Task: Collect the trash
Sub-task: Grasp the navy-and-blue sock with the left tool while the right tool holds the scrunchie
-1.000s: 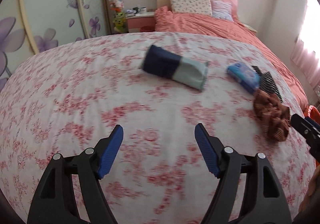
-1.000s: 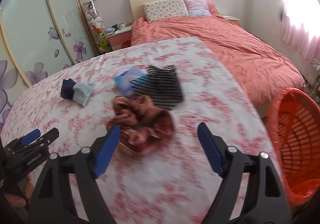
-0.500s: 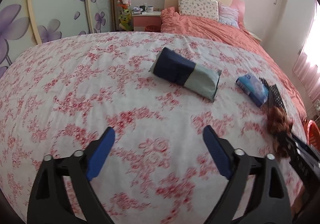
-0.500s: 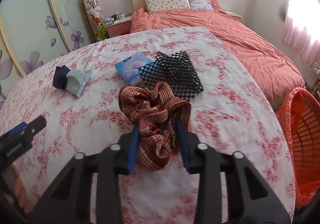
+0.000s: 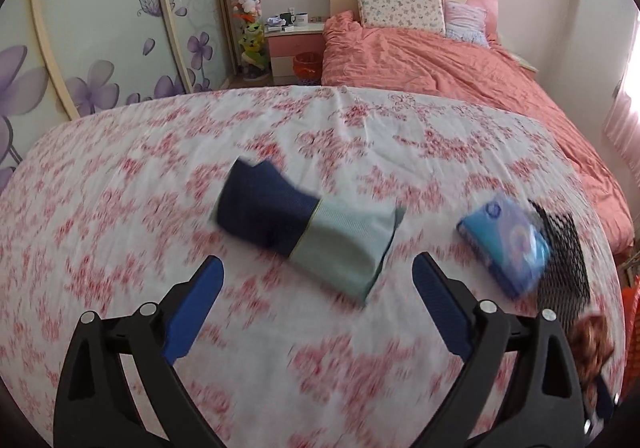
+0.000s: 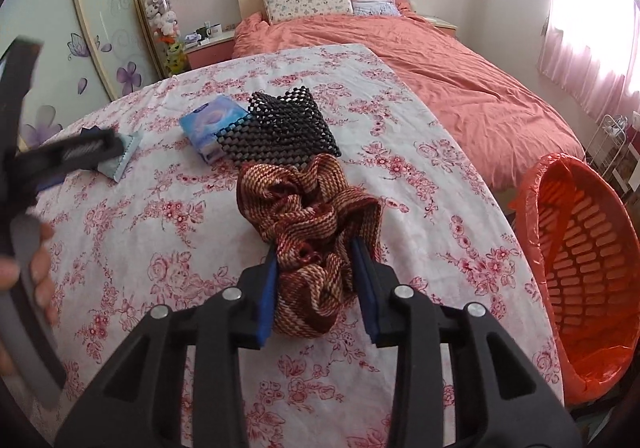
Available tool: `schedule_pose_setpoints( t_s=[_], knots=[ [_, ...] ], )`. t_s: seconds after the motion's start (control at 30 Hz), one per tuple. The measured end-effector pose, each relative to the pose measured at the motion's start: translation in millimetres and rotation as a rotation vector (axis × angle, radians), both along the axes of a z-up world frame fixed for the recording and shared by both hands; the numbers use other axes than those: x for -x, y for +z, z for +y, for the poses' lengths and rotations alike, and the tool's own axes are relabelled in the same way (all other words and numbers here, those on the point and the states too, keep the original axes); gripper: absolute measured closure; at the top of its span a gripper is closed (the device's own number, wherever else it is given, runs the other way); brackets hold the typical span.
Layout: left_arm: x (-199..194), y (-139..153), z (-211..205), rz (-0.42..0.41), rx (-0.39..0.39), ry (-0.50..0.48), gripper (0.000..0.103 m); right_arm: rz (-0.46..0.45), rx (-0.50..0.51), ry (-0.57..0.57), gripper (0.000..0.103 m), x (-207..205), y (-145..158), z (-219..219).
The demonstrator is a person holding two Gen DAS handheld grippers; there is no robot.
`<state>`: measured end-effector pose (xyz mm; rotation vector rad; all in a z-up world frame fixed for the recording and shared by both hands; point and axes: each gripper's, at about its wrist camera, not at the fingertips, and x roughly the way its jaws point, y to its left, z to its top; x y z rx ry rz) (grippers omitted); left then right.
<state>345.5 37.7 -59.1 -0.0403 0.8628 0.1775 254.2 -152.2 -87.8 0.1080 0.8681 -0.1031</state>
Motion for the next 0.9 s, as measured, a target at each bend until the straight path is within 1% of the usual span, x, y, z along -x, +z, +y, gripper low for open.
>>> schedule_pose_setpoints(
  t_s=[0.1, 0.13, 0.17, 0.23, 0.37, 0.43, 0.53, 0.63, 0.7, 0.73, 0.8, 0.83, 0.9],
  knots=[
    [-15.2, -1.4, -5.7, 0.013, -0.037, 0.031, 0.008, 0.003, -0.005, 0.001, 0.068, 1.0, -0.6, 0.0],
    [-22.3, -4.0, -6.1, 0.034, -0.056, 0.050, 0.008, 0.003, -0.005, 0.001, 0.068, 0.4, -0.4, 0.2],
    [-25.6, -5.7, -6.4, 0.045, -0.058, 0.055, 0.008, 0.004, -0.005, 0.001, 0.068, 0.1, -0.5, 0.2],
    [-30.4, -10.3, -3.9, 0.063, -0.053, 0.071, 0.008, 0.004, -0.005, 0.001, 0.068, 0.2, -0.4, 0.2],
    [-24.8, -20.8, 7.4, 0.101, -0.002, 0.062, 0.009, 0.004, -0.007, 0.001, 0.068, 0.1, -0.5, 0.1],
    [-13.4, -22.1, 16.1, 0.092, 0.027, 0.046, 0.010, 0.004, -0.007, 0.001, 0.068, 0.0, -0.6, 0.4],
    [5.4, -21.0, 30.0, 0.087, 0.037, 0.014, 0.017, 0.005, -0.005, 0.001, 0.068, 0.0, -0.7, 0.4],
    [22.9, -20.4, 45.9, 0.091, 0.037, -0.001, 0.017, 0.006, 0.001, 0.002, 0.067, -0.8, -0.8, 1.1],
    [30.7, -17.7, 53.2, 0.083, 0.056, -0.014, 0.017, 0.009, 0.007, 0.004, 0.066, -1.9, -1.6, 1.6],
    [35.3, -12.2, 55.9, 0.062, 0.082, -0.025, 0.016, 0.010, 0.012, 0.005, 0.066, -1.5, -1.4, 2.2],
    [35.6, -3.7, 55.2, 0.033, 0.112, -0.034, 0.014, 0.012, 0.017, 0.005, 0.066, -2.2, -1.4, 2.9],
    [33.8, 1.5, 52.5, 0.015, 0.130, -0.039, 0.009, 0.012, 0.019, 0.006, 0.066, -2.3, -1.3, 2.9],
    [25.4, 7.9, 44.4, -0.008, 0.117, -0.032, 0.008, 0.012, 0.019, 0.006, 0.065, -2.4, -1.6, 3.0]
  ],
)
